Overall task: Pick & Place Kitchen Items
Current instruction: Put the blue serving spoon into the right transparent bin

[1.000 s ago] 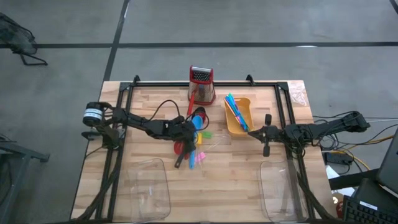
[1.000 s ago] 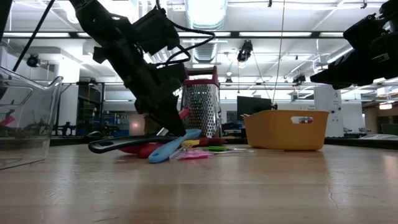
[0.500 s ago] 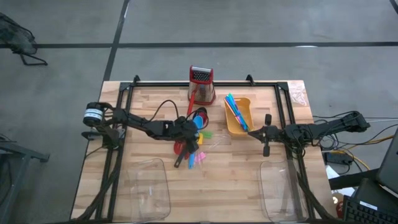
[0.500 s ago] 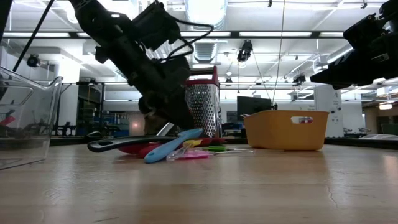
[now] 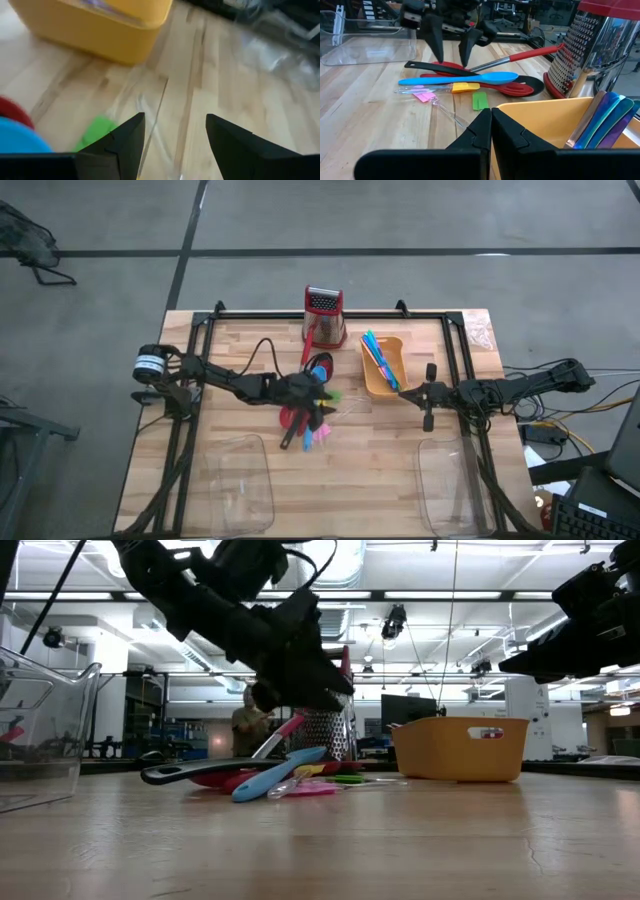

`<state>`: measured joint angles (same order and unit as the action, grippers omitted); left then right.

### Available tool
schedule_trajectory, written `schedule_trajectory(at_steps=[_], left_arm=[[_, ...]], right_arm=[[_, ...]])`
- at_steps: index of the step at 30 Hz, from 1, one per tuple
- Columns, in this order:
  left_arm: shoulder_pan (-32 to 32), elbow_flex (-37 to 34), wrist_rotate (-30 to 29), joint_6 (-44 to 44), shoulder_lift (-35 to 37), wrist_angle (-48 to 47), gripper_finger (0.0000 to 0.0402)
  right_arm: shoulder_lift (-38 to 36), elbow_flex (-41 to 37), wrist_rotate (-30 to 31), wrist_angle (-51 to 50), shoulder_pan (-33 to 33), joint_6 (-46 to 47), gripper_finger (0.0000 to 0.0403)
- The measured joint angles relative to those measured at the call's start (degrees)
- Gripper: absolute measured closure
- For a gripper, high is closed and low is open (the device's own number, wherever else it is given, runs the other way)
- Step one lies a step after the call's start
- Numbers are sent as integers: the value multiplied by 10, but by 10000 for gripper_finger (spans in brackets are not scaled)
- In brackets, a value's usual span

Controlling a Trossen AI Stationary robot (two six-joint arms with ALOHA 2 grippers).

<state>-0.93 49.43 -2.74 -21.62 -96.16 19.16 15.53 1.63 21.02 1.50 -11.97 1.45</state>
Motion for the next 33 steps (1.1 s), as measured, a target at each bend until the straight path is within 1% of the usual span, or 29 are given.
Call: schedule_trajectory(at_steps=[2, 6, 7, 8, 11, 12, 13, 18, 23, 28, 33], left_arm=[[0, 0, 0, 1, 0, -1, 186], [1, 0, -10, 18, -1, -40, 187], [3, 0, -29, 29, -1, -47, 187], [5, 0, -60, 40, -1, -56, 187], [8, 0, -172, 69, -1, -97, 187], [9, 0, -197, 76, -1, -106, 187], [9, 0, -210, 82, -1, -112, 187], [12, 0, -216, 96, -9, -107, 187], [23, 0, -219, 107, -30, -89, 187], [31, 0, -220, 111, -55, -53, 188], [35, 1, -220, 126, -75, -46, 188]], right_arm=[[0, 0, 0, 0, 0, -1, 394], [0, 0, 0, 0, 0, 0, 394], [0, 0, 0, 0, 0, -1, 394], [0, 0, 0, 0, 0, -1, 394], [0, 0, 0, 0, 0, -1, 394], [0, 0, 0, 0, 0, -1, 394], [0, 0, 0, 0, 0, -1, 394], [0, 0, 0, 0, 0, 0, 394], [0, 0, 0, 0, 0, 0, 394], [0, 0, 0, 0, 0, 0, 394], [0, 0, 0, 0, 0, 0, 394]])
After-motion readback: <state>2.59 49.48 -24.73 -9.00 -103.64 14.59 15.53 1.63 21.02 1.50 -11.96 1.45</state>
